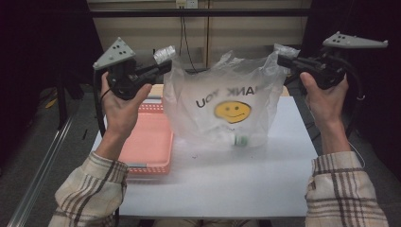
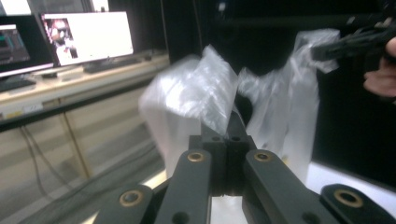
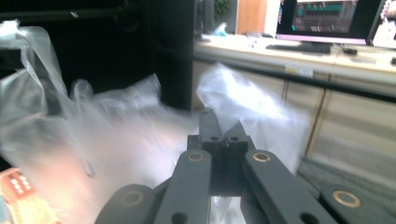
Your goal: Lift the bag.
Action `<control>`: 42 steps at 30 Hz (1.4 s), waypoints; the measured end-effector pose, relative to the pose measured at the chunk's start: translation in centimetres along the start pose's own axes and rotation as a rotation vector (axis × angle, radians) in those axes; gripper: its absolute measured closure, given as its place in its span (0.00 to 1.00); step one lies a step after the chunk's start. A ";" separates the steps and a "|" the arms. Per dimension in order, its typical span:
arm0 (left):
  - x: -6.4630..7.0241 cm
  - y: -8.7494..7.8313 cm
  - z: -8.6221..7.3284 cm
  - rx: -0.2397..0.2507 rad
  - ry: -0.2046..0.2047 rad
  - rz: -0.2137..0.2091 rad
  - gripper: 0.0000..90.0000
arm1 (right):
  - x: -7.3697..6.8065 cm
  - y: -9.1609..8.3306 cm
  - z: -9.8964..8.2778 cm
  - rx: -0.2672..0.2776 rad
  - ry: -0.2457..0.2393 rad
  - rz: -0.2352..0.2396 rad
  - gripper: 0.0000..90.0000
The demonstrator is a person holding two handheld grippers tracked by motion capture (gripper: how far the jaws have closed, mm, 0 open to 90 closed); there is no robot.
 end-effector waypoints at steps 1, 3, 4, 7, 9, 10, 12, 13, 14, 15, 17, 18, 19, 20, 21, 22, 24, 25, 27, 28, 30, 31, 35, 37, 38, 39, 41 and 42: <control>0.0 0.4 -0.4 -0.001 -0.010 -0.001 1.00 | 0.3 0.3 -0.6 -0.011 0.002 -0.004 1.00; -0.3 1.5 -1.5 -0.034 -0.009 -0.001 1.00 | 1.0 1.0 -1.9 -0.038 0.024 -0.011 1.00; -0.4 2.2 -2.3 -0.053 -0.012 -0.007 1.00 | 1.3 1.3 -2.4 -0.046 0.028 -0.018 1.00; -0.8 3.9 -4.2 -0.099 -0.035 -0.015 1.00 | 2.3 2.6 -4.5 -0.100 0.055 -0.029 1.00; -1.0 4.6 -5.2 -0.117 -0.045 -0.015 1.00 | 2.8 3.4 -5.9 -0.129 0.074 -0.032 1.00; -1.2 4.9 -5.6 -0.126 -0.052 -0.018 1.00 | 3.0 3.8 -6.6 -0.144 0.083 -0.029 1.00; -1.6 5.3 -6.5 -0.143 -0.066 -0.017 1.00 | 3.3 4.5 -7.8 -0.167 0.100 -0.028 1.00; -1.8 5.6 -7.0 -0.157 -0.077 -0.015 1.00 | 3.5 4.7 -8.2 -0.174 0.104 -0.028 1.00; -2.0 6.0 -7.6 -0.176 -0.084 -0.017 1.00 | 3.6 5.0 -8.8 -0.186 0.112 -0.029 1.00; -2.1 6.3 -7.9 -0.183 -0.090 -0.017 1.00 | 3.8 5.4 -9.4 -0.197 0.122 -0.025 1.00; -2.4 7.1 -9.2 -0.211 -0.104 -0.019 1.00 | 3.9 6.1 -10.4 -0.219 0.127 -0.037 1.00; -2.4 7.6 -9.7 -0.228 -0.110 -0.024 1.00 | 3.9 6.6 -11.1 -0.245 0.128 -0.047 1.00; -2.4 8.1 -10.3 -0.245 -0.109 -0.021 1.00 | 4.0 7.1 -11.7 -0.262 0.132 -0.046 1.00; -2.4 8.4 -10.6 -0.258 -0.110 -0.017 1.00 | 4.1 7.6 -12.4 -0.277 0.138 -0.044 1.00; -2.4 8.9 -11.2 -0.265 -0.117 -0.029 1.00 | 4.2 8.0 -12.9 -0.286 0.143 -0.045 1.00; -2.4 9.2 -11.4 -0.271 -0.125 -0.037 1.00 | 4.3 8.6 -13.6 -0.295 0.157 -0.036 1.00; -2.4 9.7 -12.0 -0.288 -0.128 -0.042 1.00 | 4.4 9.3 -14.7 -0.306 0.173 -0.028 1.00; -2.4 10.0 -12.3 -0.296 -0.136 -0.049 1.00 | 4.4 9.6 -15.1 -0.311 0.180 -0.026 1.00; -2.5 10.4 -12.7 -0.308 -0.147 -0.066 0.99 | 4.5 10.2 -15.9 -0.324 0.186 -0.026 1.00; -2.5 10.6 -12.8 -0.312 -0.151 -0.064 0.98 | 4.6 10.4 -16.2 -0.327 0.190 -0.024 1.00; -2.6 10.9 -13.0 -0.313 -0.164 -0.068 0.96 | 4.6 10.7 -16.5 -0.326 0.198 -0.020 1.00; -2.5 11.0 -13.0 -0.313 -0.169 -0.067 0.92 | 4.6 10.7 -16.4 -0.323 0.200 -0.017 0.99; -2.5 10.8 -12.5 -0.292 -0.178 -0.037 0.70 | 4.5 10.4 -15.9 -0.296 0.199 -0.013 0.81; -2.5 10.6 -12.4 -0.286 -0.179 -0.025 0.56 | 4.5 10.0 -15.6 -0.293 0.193 -0.014 0.70; -2.6 10.4 -12.4 -0.285 -0.184 -0.005 0.50 | 4.4 9.8 -15.5 -0.294 0.193 -0.027 0.65; -2.6 10.3 -12.3 -0.275 -0.192 0.005 0.41 | 4.4 9.6 -15.4 -0.289 0.196 -0.037 0.62; -2.6 10.0 -12.1 -0.258 -0.194 0.009 0.36 | 4.5 9.1 -15.3 -0.278 0.197 -0.035 0.56; -2.6 9.7 -11.9 -0.248 -0.190 0.016 0.34 | 4.5 8.9 -15.3 -0.275 0.198 -0.042 0.53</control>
Point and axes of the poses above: each handheld gripper's, and its own axes: y roughly forward along the jaws, z roughly out of its top, x roughly to its right, the point moved 4 cm from there along y, roughly forward along the jaws, and after that the axes turned 15 degrees about -x, right-handed, at the moved point
